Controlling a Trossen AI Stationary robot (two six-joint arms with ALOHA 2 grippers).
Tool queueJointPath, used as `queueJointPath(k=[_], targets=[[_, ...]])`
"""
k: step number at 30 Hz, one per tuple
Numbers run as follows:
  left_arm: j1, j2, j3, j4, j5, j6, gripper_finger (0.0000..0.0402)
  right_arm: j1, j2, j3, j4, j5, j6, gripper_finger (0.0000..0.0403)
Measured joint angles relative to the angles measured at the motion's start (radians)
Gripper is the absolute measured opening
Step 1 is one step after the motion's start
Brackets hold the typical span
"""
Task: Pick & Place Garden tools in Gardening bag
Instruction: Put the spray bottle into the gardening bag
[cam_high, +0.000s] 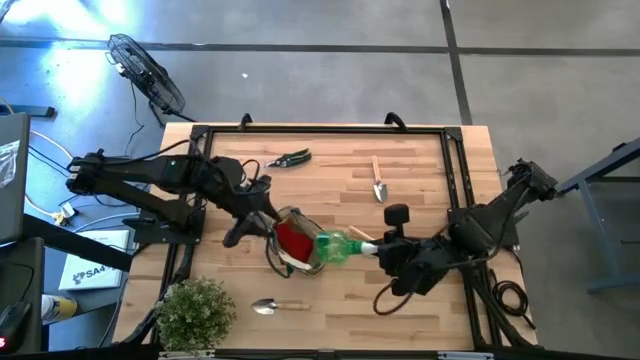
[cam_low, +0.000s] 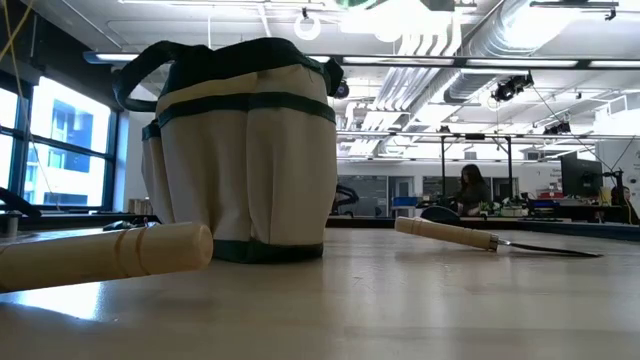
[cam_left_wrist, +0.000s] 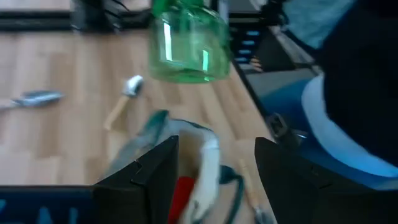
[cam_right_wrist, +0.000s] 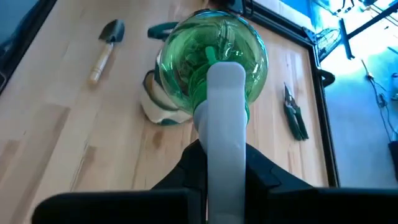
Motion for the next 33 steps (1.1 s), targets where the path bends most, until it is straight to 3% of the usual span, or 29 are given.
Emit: queueJointPath(k=[10, 13, 18, 21, 26, 33], targets=[[-0.066, 0.076, -0.001, 0.037, -0.136, -0.108, 0.0203, -0.059, 0.032, 0.000, 0.194, -0.109, -0.121, 0.0036], [-0.066, 0.074, 0.000, -0.016, -0.199, -0.136, 0.0203, -0.078, 0.074, 0.000, 0.272, -0.146, -0.126, 0.0036], [-0.065, 0.034, 0.000, -0.132, -0.295, -0.218, 0.0203, -0.079, 0.155, 0.000, 0.325, -0.087, -0.109, 0.0036], [-0.065, 0.020, 0.000, -0.155, -0.258, -0.259, 0.0203, -0.073, 0.189, 0.000, 0.324, 0.002, -0.086, 0.0036], [-0.065, -0.014, 0.000, -0.183, -0.152, -0.318, 0.0203, -0.092, 0.225, 0.000, 0.371, 0.046, -0.055, 0.0036], [-0.065, -0.032, 0.000, -0.304, -0.209, -0.362, 0.0203, -0.130, 0.263, 0.000, 0.456, 0.054, -0.021, 0.0036]])
